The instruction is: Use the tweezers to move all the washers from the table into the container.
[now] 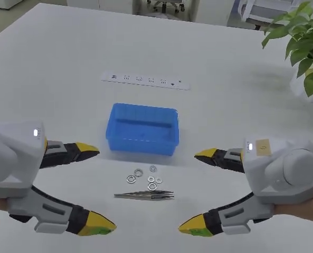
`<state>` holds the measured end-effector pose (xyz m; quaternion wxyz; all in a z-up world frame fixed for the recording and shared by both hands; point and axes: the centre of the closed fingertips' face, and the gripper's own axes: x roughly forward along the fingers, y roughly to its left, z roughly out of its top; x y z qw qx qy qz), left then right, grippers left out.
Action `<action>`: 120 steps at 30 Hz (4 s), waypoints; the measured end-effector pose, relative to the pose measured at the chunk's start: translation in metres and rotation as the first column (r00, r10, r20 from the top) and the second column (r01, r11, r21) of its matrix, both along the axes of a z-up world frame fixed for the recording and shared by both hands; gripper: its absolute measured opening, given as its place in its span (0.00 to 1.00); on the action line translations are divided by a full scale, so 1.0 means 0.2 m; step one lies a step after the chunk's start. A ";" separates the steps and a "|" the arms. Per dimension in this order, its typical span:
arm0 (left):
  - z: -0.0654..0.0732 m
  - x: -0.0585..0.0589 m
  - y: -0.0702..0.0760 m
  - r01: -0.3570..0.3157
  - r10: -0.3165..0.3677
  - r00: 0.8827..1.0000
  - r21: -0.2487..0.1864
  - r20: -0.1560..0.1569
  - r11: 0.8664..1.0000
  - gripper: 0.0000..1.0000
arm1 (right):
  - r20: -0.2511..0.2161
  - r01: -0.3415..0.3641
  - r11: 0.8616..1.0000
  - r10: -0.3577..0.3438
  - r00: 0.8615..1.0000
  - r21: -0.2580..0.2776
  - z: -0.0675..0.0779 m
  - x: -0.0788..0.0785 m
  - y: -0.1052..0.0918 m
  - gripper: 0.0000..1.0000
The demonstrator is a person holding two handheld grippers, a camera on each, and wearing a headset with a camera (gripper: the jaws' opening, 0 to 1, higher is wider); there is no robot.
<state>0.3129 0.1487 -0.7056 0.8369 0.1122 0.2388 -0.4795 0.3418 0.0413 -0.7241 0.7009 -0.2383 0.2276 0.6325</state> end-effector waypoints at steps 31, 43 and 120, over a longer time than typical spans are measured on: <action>-0.13 0.05 0.06 -0.037 0.038 0.998 0.030 -0.045 0.999 0.86 | -0.034 0.000 1.000 -0.001 0.999 -0.029 -0.07 0.04 -0.01 0.83; -0.18 0.10 0.10 -0.093 0.094 0.993 0.012 -0.075 0.996 0.77 | -0.077 -0.029 0.998 0.024 0.997 -0.064 -0.14 0.03 0.02 0.72; -0.26 0.09 -0.20 0.231 -0.270 0.960 0.342 0.071 0.911 0.05 | 0.008 -0.183 0.945 0.192 0.981 -0.272 -0.36 0.01 0.23 0.08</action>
